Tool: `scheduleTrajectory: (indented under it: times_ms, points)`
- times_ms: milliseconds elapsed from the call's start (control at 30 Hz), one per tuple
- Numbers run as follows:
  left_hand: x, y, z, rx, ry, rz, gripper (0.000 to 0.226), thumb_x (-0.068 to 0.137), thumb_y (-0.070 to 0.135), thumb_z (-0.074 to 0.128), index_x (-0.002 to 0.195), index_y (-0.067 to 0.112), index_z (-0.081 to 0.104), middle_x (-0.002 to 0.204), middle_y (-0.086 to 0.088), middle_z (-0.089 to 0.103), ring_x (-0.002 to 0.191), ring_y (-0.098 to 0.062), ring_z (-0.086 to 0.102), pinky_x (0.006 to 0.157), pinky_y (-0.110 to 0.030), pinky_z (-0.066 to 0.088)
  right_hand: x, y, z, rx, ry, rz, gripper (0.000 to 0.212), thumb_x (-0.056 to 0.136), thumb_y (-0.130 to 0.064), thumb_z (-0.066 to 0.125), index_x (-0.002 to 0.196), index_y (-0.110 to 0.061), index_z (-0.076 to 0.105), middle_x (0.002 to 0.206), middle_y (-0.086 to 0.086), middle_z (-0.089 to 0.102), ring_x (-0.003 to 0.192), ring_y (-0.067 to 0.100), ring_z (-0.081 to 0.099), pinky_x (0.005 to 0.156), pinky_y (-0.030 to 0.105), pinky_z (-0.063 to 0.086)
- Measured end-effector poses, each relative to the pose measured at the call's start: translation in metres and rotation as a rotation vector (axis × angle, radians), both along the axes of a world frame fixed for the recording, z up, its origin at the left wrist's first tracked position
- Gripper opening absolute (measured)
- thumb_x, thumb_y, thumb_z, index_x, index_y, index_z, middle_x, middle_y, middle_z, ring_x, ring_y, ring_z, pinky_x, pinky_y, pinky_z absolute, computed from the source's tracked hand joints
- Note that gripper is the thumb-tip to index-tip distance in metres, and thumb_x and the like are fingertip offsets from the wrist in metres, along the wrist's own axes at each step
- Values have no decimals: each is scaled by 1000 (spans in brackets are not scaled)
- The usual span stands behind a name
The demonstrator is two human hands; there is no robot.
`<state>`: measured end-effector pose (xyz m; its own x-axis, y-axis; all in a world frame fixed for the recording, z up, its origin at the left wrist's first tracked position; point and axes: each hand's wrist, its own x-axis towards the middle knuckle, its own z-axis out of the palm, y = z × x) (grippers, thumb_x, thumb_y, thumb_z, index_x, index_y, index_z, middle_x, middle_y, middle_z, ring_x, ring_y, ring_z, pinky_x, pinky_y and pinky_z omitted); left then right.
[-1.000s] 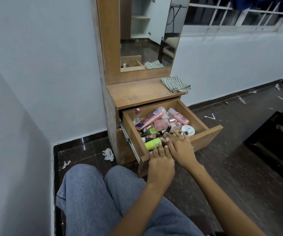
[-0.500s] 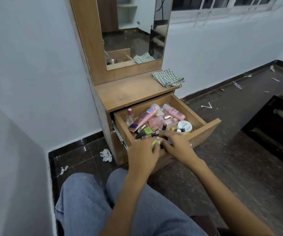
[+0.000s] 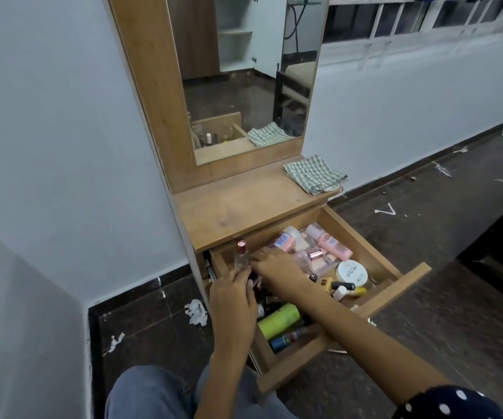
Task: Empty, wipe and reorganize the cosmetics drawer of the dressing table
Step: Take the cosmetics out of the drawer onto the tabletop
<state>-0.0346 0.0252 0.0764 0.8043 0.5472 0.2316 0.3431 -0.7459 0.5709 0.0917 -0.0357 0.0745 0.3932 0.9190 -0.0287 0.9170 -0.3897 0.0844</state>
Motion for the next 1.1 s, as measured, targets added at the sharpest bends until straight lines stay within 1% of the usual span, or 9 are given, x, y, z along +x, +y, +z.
scheduleTrajectory:
  times_ms: [133,267,467,567,600,700,800,900,1100]
  points:
    - [-3,6,-2,-1,17,24,36,95,11,53,129,18,59,130,1,59,121,-15,50,106,-29,34,4,4,-6,-30,-35,37,30,92,-15,44,118,-11,60,122,8,59,113,28,51,95,41,42]
    - [-4,10,-2,-21,7,24,36,93,13,58,128,19,59,129,2,59,121,-15,50,106,-31,33,5,-8,1,174,1,68,29,94,-18,45,117,-18,62,123,-1,62,113,20,54,92,34,44]
    - [-7,0,3,-190,-245,125,31,95,19,56,126,14,62,120,1,64,111,-14,56,96,-36,47,-1,-51,34,944,335,-155,22,78,-4,75,98,-12,75,96,-4,74,90,12,69,78,30,56]
    - [-7,-13,13,-585,-354,133,37,94,42,48,105,15,71,71,8,64,65,-6,57,59,-23,45,-16,-62,42,1254,491,-229,27,75,0,77,99,-10,74,95,-7,74,88,10,70,76,21,55]
    - [-5,-16,18,-787,-365,133,43,91,49,46,98,15,71,65,9,63,61,-8,58,57,-21,42,-23,-64,43,1319,531,-218,28,74,2,76,100,-9,74,96,-6,74,91,12,70,77,22,55]
    - [3,-17,31,-1374,-201,57,48,91,59,40,106,20,65,95,4,75,92,-11,68,71,-26,46,-41,-68,41,1474,637,-176,28,74,9,73,99,-5,71,99,1,73,97,19,68,83,22,54]
    - [12,-15,41,-1709,-259,-17,64,81,64,47,122,16,57,108,-3,72,105,-15,64,78,-32,44,-55,-66,40,1661,928,-278,22,76,-2,74,98,-5,70,91,5,74,89,19,70,78,21,55]
    - [17,-14,49,-1728,-469,45,67,69,51,63,125,14,59,107,-5,73,95,-11,69,75,-30,45,-64,-63,38,1742,1220,-413,26,75,-16,74,100,-10,70,89,6,75,84,15,70,71,21,56]
    - [19,6,60,-1628,-586,158,44,73,38,73,108,11,67,93,-5,74,75,-10,66,67,-26,46,-60,-59,38,1604,1434,-531,51,67,-19,79,113,-6,62,103,15,73,92,21,70,76,27,58]
